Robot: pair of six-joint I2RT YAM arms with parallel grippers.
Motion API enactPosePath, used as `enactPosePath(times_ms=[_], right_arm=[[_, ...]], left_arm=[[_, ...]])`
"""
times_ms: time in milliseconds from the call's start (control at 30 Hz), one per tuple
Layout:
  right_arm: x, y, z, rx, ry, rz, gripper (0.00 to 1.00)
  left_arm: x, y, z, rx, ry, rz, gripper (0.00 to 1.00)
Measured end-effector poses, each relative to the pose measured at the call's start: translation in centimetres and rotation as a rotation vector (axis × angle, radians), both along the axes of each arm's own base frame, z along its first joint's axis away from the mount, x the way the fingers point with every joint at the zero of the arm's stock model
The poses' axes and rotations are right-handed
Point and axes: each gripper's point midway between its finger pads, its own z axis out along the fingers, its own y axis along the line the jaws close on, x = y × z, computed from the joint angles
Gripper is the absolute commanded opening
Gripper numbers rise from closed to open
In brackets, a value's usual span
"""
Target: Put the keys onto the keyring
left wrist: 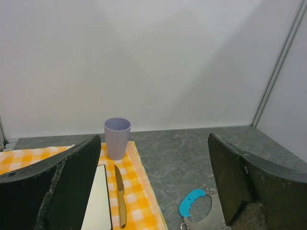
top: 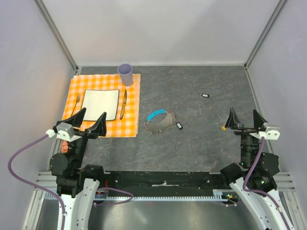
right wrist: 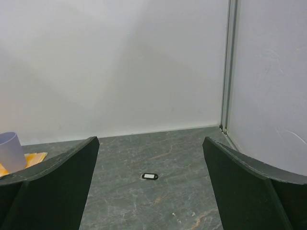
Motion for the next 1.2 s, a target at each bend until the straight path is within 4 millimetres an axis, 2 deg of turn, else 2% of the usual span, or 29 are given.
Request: enactPosePath(times_ms=[333, 667, 867, 1200], right_arm=[[0.0, 0.0, 0.0, -0.002, 0.001, 0.001, 0.98], [-0.4, -0.2, 0.3, 0.024, -0.021, 0.005, 0.98], [-0.5, -0.1, 0.4, 0.043, -0.026, 0.012, 0.98], [0.2, 0.8, -0.6, 0.061, 0.021, 0.049, 0.98]], left_arm=[[0.1, 0.0, -0.1, 0.000, 0.003, -0.001, 1.00], [1.5, -0.4, -1.1, 0.012, 0.060, -0.012, 1.00], [3.3, -0.6, -2.6, 0.021, 0.140, -0.019, 1.00], [8.6, -2.6, -6.5, 0.025, 0.420, -0.107, 0.99]])
